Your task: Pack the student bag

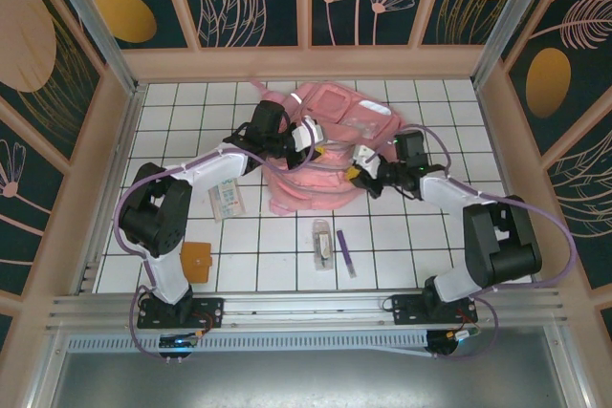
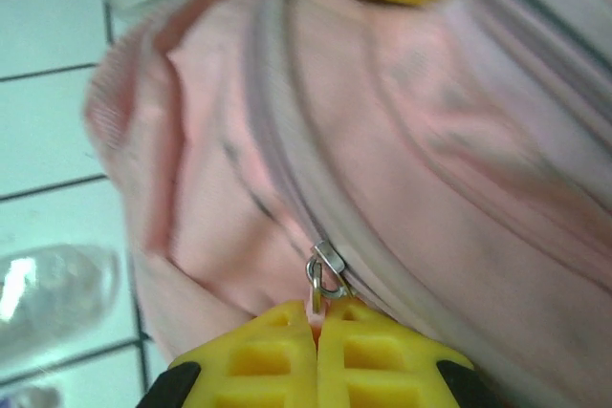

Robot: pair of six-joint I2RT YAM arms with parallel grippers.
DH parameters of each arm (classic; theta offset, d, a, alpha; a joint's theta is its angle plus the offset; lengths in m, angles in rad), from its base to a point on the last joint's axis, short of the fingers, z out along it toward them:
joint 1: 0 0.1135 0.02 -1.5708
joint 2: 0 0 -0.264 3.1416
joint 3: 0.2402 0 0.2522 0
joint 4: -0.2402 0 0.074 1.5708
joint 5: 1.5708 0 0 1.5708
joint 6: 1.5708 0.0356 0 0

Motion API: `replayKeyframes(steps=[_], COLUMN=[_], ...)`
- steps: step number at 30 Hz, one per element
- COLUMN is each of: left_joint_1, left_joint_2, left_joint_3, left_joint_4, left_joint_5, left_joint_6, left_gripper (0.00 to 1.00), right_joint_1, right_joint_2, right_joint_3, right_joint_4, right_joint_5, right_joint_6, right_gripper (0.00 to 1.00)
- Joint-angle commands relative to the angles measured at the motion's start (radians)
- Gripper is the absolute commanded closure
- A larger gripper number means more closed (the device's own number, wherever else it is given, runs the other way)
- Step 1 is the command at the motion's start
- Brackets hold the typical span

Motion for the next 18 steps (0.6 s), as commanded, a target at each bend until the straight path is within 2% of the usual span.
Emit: replayKeyframes(steps=[1, 2, 5, 8, 12, 14, 16, 18], left_joint_1=[-0.004, -0.005, -0.004, -0.004, -0.004, -0.004, -0.004, 0.005], left_joint_2=[-0.03, -0.028, -0.014, -0.003, 0.022, 0.027, 0.034, 0.044], left_joint_3=[0.031, 0.024, 0.029, 0.023, 0.031, 0.032, 0.027, 0.031], left_joint_4=[0.157, 0.173, 0.179, 0.211, 0.204, 0.191, 0.186, 0.171], left_joint_5=[0.045, 0.049, 0.043, 0.055, 0.06, 0.072, 0.074, 0.092], left_joint_6=[-0.066, -0.069, -0.077, -0.086, -0.08, -0.064, -0.039, -0.012], left_gripper=[1.0, 1.0, 1.0, 1.0, 1.0, 1.0, 1.0, 1.0], right_joint_1=[0.11, 0.14, 0.213, 0.263, 0.277, 0.273, 0.261, 0.251], right_joint_2=[0.002, 0.02, 0.057, 0.055, -0.005, -0.058, -0.101, -0.146], right_joint_3=[0.05, 0.065, 0.083, 0.047, -0.016, -0.028, -0.025, -0.024], right_joint_4=[0.011, 0.047, 0.176, 0.295, 0.288, 0.191, 0.063, -0.018], right_joint_5=[-0.029, 0.0, -0.026, -0.069, -0.085, -0.1, -0.056, 0.045], right_joint_6=[0.179, 0.266, 0.45, 0.494, 0.414, 0.302, 0.169, 0.063], right_gripper=[1.0, 1.0, 0.96, 0.9, 0.74, 0.66, 0.65, 0.66])
